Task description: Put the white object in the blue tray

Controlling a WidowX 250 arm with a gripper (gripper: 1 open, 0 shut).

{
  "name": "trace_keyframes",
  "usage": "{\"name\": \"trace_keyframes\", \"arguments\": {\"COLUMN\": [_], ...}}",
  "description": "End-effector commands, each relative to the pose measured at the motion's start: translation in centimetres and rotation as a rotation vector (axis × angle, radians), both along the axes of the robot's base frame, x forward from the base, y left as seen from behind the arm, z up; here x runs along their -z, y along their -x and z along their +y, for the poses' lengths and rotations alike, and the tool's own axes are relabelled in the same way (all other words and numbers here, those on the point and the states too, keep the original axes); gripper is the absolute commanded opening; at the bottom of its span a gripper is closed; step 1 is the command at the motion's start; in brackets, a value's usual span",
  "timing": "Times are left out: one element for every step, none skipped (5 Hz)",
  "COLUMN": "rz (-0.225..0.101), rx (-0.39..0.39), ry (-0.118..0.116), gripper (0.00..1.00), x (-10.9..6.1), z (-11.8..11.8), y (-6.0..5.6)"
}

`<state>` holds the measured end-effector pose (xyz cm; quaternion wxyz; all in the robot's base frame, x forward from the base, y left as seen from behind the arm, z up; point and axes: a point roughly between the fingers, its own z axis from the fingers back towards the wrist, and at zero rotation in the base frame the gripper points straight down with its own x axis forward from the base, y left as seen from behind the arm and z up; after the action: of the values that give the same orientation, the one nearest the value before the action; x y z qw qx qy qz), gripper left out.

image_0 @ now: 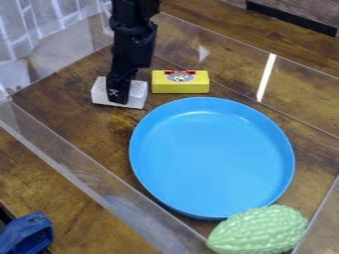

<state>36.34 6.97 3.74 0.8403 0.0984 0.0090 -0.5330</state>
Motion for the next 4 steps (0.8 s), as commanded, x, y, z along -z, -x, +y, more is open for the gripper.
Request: {"name": "trace_keyframes", "arguments": {"rz": [-0.068, -0.066, -0.066, -0.064], "rx": [-0.007, 0.001, 0.008, 0.018], "ry": [-0.017, -0.022, -0.025, -0.03], "gripper": [0.0, 0.0, 0.0, 0.0], "x": [-2.08, -1.89, -1.71, -1.38], "z": [1.12, 1.4, 1.72, 1.95], "y": [-1.48, -1.74, -1.94, -2.23]}}
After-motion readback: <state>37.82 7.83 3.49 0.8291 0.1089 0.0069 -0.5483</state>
